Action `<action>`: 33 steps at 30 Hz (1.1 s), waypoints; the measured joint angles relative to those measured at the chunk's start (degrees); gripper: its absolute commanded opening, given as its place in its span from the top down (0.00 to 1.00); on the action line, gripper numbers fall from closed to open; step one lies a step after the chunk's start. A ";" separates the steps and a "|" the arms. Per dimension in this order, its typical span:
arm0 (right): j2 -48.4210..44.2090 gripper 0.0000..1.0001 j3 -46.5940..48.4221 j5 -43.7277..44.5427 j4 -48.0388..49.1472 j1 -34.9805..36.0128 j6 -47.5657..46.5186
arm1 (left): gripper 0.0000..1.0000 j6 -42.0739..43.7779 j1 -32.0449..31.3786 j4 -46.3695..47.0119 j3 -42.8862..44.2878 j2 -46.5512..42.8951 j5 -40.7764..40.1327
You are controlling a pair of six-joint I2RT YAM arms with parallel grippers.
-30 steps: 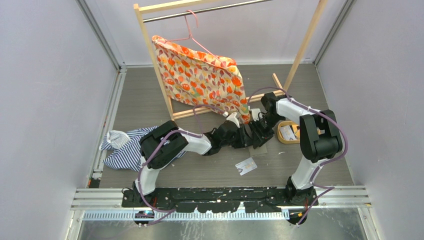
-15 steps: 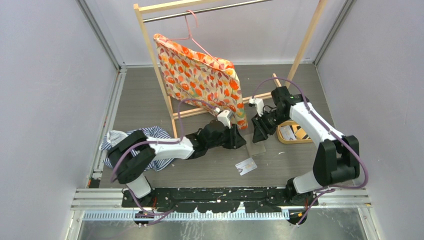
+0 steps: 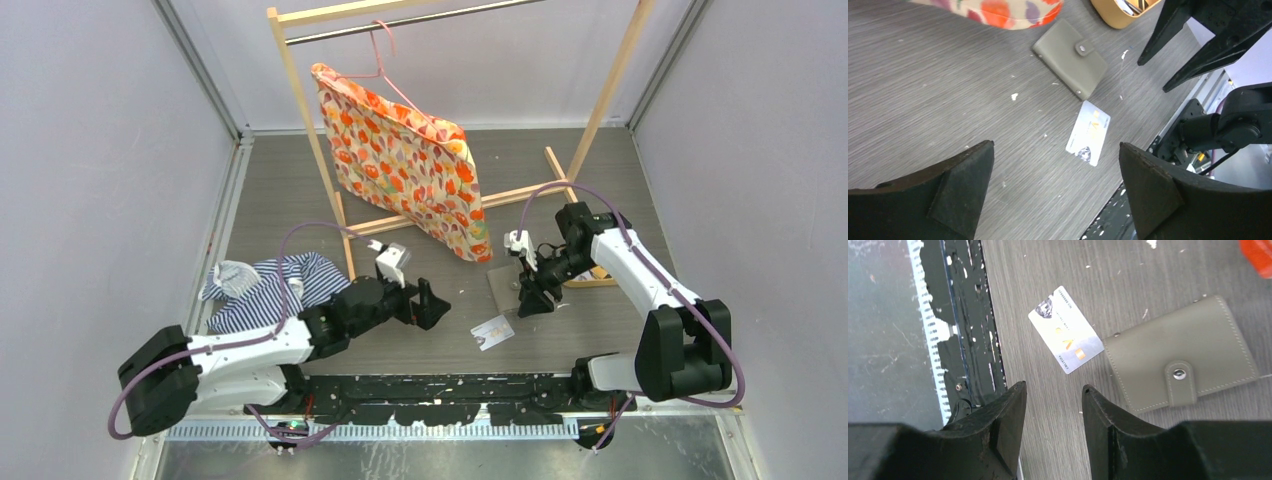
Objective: Put the credit cards into the card holder
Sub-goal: Reset both arms
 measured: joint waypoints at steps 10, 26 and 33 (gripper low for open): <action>0.02 0.50 -2.29 1.38 -1.11 -0.20 -8.66 | 0.04 -2.38 2.36 -0.15 -7.63 -9.09 3.45; -15.08 0.00 7.19 8.02 14.60 -26.86 32.35 | 0.00 -2.16 15.65 -27.69 11.76 -18.08 5.92; -16.48 0.00 19.52 19.30 17.33 -31.71 52.52 | 0.00 4.94 30.47 -48.15 30.47 -19.39 7.82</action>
